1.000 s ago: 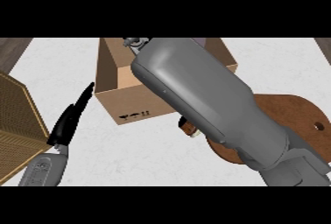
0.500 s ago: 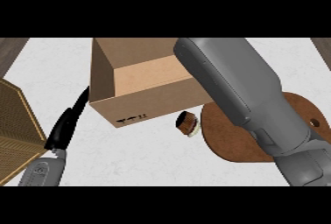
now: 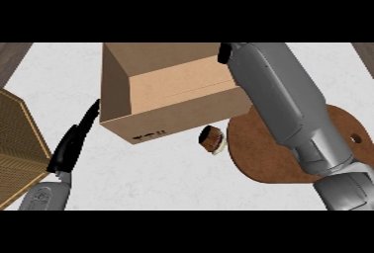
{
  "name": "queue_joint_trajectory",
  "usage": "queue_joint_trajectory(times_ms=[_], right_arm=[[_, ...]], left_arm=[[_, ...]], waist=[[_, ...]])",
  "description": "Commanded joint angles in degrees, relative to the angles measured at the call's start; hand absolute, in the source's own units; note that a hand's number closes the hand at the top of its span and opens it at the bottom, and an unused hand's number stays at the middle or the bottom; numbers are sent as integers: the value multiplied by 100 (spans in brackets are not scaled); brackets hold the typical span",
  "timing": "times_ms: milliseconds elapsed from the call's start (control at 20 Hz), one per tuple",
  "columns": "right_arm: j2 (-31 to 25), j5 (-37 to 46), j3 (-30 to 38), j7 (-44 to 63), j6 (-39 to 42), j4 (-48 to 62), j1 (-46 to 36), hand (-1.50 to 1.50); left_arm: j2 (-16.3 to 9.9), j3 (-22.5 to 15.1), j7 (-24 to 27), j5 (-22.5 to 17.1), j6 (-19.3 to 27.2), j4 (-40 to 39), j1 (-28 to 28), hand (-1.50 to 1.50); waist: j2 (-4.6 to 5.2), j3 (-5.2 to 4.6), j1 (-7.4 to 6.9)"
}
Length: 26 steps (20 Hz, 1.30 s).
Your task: Pick the eggplant from the cutting board and place it in the cardboard box
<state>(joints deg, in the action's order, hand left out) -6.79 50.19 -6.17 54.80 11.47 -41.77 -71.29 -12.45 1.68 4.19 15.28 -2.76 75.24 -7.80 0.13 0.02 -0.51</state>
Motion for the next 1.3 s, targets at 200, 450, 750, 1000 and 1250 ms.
queue_joint_trajectory(times_ms=[200, 450, 750, 1000, 1250], right_arm=[[214, -146, 386, -1057, -1753, -397, 402, -150], [353, -566, 985, -1796, -3034, -544, 644, -150], [200, -1107, 1751, -2256, -3864, -503, 888, -150], [-163, -1640, 2117, -3049, -4031, -1147, 1367, -150], [-304, -1949, 2271, -3785, -4294, -1662, 2251, -150]], left_arm=[[2, 9, -447, -44, -112, 184, -228, 0], [18, 2, -334, -52, -135, 142, -218, 0], [247, -97, -241, 171, 195, 64, -141, 0], [49, 49, -77, 38, -26, -12, -94, 0], [294, -189, -350, 173, 121, 583, 335, 0]], waist=[[9, 4, -19], [30, 3, -60], [28, 1, -21], [1, 1, 54], [-23, 2, 48]])
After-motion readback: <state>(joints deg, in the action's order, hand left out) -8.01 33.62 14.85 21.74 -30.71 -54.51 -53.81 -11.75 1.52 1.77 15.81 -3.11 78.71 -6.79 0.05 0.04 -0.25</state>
